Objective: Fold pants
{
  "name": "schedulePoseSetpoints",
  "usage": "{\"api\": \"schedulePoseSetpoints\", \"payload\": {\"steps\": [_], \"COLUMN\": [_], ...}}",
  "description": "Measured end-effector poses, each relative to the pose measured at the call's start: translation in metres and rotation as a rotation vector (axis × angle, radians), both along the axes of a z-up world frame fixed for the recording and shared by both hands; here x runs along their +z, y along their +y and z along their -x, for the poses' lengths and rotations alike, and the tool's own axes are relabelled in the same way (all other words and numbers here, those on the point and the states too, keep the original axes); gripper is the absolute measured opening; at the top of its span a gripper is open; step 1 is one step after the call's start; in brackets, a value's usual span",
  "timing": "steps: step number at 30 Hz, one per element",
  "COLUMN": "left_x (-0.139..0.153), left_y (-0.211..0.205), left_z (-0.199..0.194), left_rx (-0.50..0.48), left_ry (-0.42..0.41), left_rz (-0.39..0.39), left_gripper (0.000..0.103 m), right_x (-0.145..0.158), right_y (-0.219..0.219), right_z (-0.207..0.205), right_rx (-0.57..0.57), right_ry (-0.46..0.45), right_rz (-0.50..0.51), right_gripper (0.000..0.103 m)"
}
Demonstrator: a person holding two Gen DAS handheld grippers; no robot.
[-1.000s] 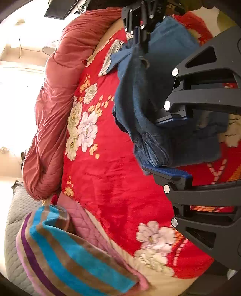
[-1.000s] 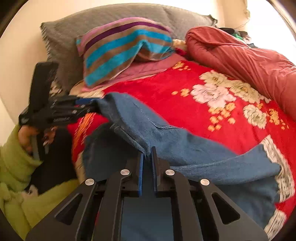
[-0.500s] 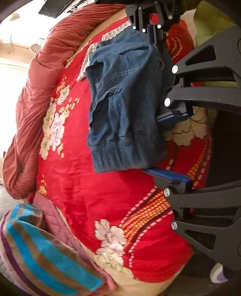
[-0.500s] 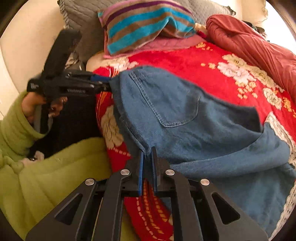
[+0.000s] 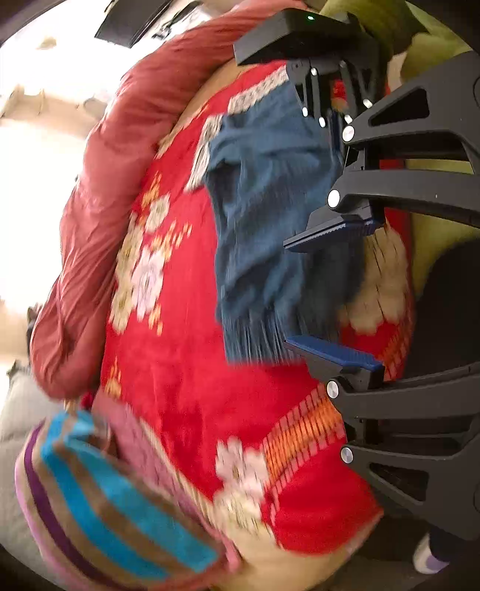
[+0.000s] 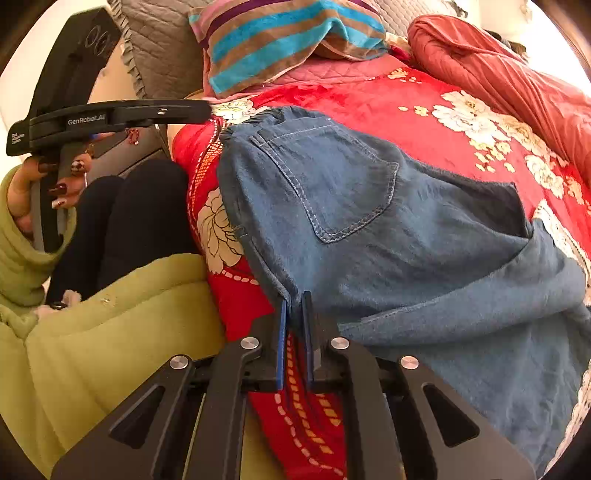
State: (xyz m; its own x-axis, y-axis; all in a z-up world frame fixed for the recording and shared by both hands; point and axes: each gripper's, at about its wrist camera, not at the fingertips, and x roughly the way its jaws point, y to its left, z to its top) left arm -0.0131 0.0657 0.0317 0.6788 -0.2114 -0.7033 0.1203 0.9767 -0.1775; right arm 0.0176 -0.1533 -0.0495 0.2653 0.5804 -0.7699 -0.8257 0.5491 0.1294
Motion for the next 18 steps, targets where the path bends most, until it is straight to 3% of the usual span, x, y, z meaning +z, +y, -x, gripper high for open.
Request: {"api": "schedulePoseSetpoints", "payload": {"steps": [2,7,11,18], "left_x": [-0.008,-0.048,-0.060,-0.061], "left_y": [-0.022,-0.043,-0.041,-0.037], "left_z": [-0.012,-0.023,-0.017,-0.014], "left_rx": [-0.073,-0.065,-0.064,-0.064], "left_ry": [0.023,0.101,0.106,0.093], "left_rz": [-0.005,-0.165,-0.169,-0.137], "left_gripper": [0.039,0.039,0.039,0.039], "right_x": [0.003,0.020,0.029,-0.003], "right_y": [-0.002,-0.020,-0.025,-0.002], "right_z": [0.004,0.007,-0.009,-0.028], "right_rx": [0.007,-0.025,-0.096,-0.140], "right_ry": [-0.002,0.003,0.012,0.091], "right_rz": [0.006,-0.064,-0.134,-0.020], "right_gripper": [0.011,0.018,0.026,0.032]}}
